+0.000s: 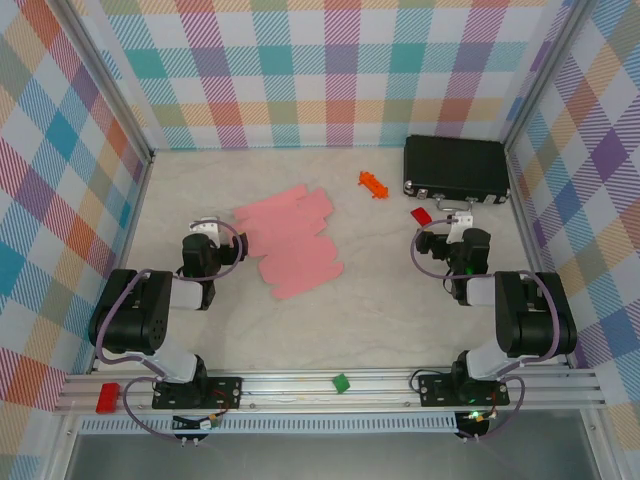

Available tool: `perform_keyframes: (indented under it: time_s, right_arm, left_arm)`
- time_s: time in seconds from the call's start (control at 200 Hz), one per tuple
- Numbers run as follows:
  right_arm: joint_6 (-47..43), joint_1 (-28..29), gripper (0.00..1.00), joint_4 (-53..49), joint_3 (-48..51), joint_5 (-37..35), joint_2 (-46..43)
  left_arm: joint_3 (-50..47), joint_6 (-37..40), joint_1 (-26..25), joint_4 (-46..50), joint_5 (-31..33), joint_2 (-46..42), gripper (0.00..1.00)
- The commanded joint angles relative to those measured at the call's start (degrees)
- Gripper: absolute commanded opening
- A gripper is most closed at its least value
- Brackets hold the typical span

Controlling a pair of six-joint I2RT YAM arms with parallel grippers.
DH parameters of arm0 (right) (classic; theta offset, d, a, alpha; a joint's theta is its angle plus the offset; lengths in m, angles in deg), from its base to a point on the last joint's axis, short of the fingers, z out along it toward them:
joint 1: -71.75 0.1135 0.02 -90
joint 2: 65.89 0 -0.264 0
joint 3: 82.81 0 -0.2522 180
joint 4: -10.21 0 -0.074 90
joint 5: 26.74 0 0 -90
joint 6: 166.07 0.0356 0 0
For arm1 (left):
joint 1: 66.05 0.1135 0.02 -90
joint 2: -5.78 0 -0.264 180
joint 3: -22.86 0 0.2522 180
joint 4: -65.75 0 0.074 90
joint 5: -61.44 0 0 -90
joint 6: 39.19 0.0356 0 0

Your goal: Fold the paper box

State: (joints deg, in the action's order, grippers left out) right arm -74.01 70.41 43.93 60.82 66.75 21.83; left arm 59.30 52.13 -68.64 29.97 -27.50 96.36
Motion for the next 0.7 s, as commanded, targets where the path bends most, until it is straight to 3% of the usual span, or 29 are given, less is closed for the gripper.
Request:
perform_keyframes:
  time_s: [0.0, 0.695]
  right_arm:
    - [-0.92, 0.45, 0.99, 0.33, -0.94, 0.44, 0.35]
    - [-1.36, 0.55, 0.99, -0.11, -1.20, 1.35, 0.52]
  left_arm:
    - [0.97, 0.66, 0.00, -0.26, -0.36, 0.22, 1.00]
    - [0.97, 0.61, -0.03, -0.21, -0.36, 0.31, 1.00]
